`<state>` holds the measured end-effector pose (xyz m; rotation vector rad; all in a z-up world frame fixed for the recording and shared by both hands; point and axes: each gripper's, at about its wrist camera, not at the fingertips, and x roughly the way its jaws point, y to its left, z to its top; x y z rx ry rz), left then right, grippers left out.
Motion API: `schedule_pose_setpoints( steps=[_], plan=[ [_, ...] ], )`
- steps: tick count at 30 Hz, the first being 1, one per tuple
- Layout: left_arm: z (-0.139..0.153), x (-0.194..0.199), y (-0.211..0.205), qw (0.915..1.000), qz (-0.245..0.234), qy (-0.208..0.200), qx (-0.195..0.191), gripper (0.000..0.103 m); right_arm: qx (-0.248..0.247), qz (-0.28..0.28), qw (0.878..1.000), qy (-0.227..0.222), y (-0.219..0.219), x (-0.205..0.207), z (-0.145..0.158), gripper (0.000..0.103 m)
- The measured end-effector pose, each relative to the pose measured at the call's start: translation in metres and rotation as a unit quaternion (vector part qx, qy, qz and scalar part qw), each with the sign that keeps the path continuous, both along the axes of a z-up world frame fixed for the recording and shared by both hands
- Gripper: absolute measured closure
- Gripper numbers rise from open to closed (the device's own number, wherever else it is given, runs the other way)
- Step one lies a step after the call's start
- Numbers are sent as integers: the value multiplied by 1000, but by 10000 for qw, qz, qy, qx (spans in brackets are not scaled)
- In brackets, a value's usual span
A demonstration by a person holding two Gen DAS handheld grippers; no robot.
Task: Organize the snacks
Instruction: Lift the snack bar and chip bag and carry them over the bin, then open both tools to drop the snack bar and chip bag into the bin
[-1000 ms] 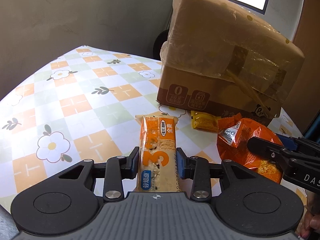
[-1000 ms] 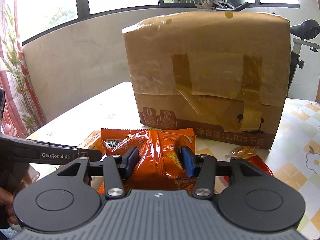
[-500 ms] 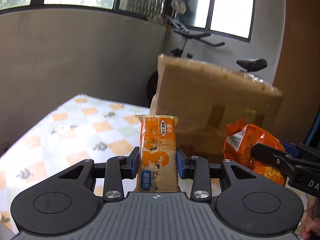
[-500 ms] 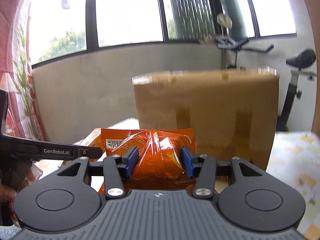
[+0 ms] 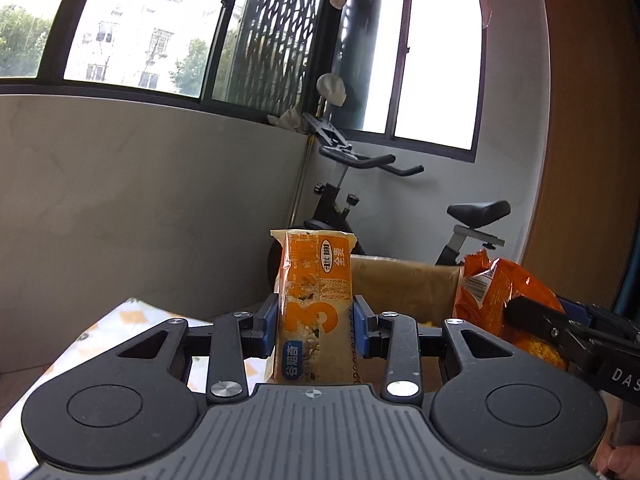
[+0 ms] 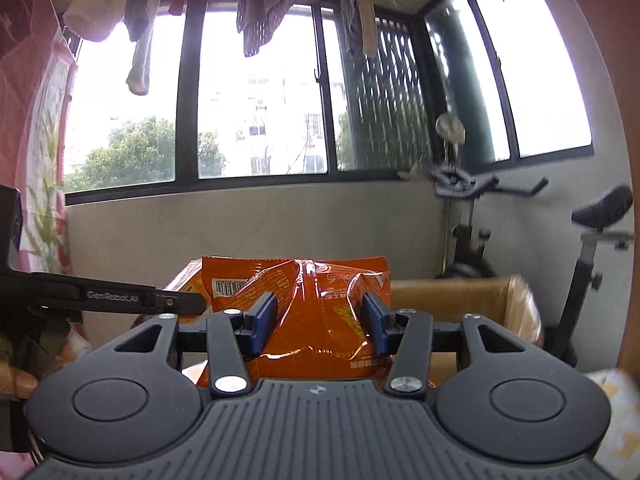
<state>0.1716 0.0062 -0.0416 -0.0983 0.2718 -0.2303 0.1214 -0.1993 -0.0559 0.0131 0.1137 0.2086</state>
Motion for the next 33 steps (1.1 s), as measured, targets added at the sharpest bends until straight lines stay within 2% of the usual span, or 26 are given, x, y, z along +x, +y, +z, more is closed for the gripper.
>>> schedule_pose_setpoints(
  steps=[7, 13, 22, 27, 28, 29, 31, 33],
  plan=[
    [20, 61, -37, 9999, -142, -30, -4, 64, -74, -239, 9996, -134, -35, 59, 21, 53],
    [16, 101, -53, 9996, -195, 208, 75, 64, 21, -543, 9984, 184, -63, 104, 11, 53],
    [-1, 146, -66, 9966, -207, 739, 285, 64, 44, -739, 9942, 781, -73, 127, -15, 53],
    [-8, 155, -68, 9945, -253, 906, 465, 63, 112, -835, 9926, 876, -73, 125, -21, 52],
    [-9, 154, -67, 9941, -269, 932, 485, 62, 141, -864, 9919, 920, -73, 126, -21, 52],
    [-10, 156, -67, 9936, -290, 969, 495, 54, 153, -903, 9913, 949, -72, 126, -21, 50],
    [-9, 155, -67, 9934, -289, 995, 492, 41, 80, -931, 9904, 1015, -70, 126, -20, 39],
    [-9, 153, -67, 9936, -269, 968, 518, 38, -18, -910, 9912, 965, -67, 122, -17, 38]
  ],
)
